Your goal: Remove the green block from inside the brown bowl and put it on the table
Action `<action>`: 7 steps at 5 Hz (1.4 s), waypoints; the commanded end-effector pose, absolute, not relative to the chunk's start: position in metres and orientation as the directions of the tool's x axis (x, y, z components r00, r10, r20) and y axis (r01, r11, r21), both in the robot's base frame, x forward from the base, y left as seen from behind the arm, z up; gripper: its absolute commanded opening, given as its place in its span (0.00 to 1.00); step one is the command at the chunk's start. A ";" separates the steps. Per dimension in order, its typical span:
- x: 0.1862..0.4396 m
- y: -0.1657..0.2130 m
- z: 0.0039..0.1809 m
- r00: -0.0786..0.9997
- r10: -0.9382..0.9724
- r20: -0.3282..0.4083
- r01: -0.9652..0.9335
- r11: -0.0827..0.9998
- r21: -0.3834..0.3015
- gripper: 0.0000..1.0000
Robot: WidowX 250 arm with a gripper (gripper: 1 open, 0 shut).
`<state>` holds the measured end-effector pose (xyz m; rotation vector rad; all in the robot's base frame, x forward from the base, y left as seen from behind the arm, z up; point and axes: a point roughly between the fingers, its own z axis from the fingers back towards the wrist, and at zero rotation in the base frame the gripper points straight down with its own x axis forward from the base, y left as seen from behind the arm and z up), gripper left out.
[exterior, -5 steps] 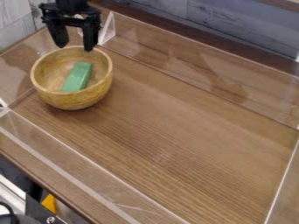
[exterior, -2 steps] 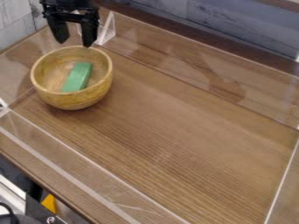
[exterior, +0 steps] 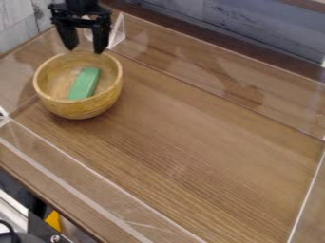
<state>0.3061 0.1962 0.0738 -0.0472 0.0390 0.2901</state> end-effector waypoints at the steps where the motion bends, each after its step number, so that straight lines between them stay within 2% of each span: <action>1: 0.315 0.185 0.084 0.949 0.315 0.021 -0.315 0.949 -0.022 1.00; 3: 0.315 0.190 0.056 0.940 0.341 -0.009 -0.341 0.940 -0.001 1.00; 5: 0.314 0.214 0.054 0.903 0.429 -0.028 -0.429 0.903 0.019 1.00; 7: 0.300 0.209 0.042 0.903 0.427 -0.045 -0.425 0.904 0.046 1.00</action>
